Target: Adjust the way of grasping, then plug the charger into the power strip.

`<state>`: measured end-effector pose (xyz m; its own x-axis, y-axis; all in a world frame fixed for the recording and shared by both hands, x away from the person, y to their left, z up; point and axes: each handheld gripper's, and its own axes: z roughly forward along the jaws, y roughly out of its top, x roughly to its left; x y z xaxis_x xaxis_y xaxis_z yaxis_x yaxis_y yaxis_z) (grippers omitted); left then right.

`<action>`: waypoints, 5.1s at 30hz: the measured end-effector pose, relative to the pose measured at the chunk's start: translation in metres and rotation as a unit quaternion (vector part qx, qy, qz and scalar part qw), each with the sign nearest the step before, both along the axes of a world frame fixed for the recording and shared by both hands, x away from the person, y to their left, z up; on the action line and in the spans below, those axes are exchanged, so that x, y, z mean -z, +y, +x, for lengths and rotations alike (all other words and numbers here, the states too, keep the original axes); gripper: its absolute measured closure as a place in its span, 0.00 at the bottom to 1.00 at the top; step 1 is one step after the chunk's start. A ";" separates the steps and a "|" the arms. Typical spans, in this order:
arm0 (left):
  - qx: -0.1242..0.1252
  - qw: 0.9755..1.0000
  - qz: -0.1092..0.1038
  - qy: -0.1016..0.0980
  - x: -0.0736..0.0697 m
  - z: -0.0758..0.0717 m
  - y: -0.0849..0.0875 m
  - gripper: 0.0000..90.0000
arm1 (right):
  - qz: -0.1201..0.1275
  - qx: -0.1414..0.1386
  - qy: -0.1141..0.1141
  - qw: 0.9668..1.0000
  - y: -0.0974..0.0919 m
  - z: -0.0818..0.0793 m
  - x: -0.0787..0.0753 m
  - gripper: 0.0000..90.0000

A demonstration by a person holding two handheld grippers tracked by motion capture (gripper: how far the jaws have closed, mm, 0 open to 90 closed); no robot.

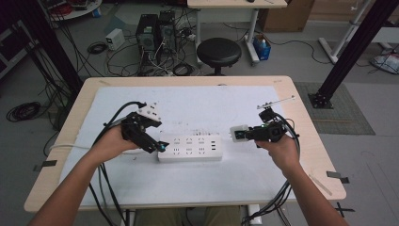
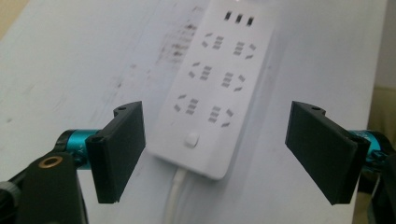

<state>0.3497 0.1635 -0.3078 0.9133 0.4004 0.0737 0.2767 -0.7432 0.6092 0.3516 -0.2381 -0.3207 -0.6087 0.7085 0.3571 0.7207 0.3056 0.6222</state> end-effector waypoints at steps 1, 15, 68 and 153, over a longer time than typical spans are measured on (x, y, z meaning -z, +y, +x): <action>0.000 1.000 0.000 0.000 0.000 0.000 0.000 0.22 | -0.005 -0.003 -0.004 1.000 -0.002 0.000 -0.001 0.69; -0.004 0.994 0.097 0.048 -0.008 0.004 0.042 0.22 | -0.223 -0.116 -0.054 0.966 -0.006 -0.003 -0.030 0.69; -0.061 0.993 0.092 0.026 0.020 -0.002 0.058 0.22 | -0.300 -0.309 -0.066 0.900 0.127 0.046 -0.013 0.69; -0.053 0.996 0.067 0.027 0.035 0.000 0.068 0.22 | -0.363 -0.378 -0.015 0.852 0.187 0.073 0.052 0.46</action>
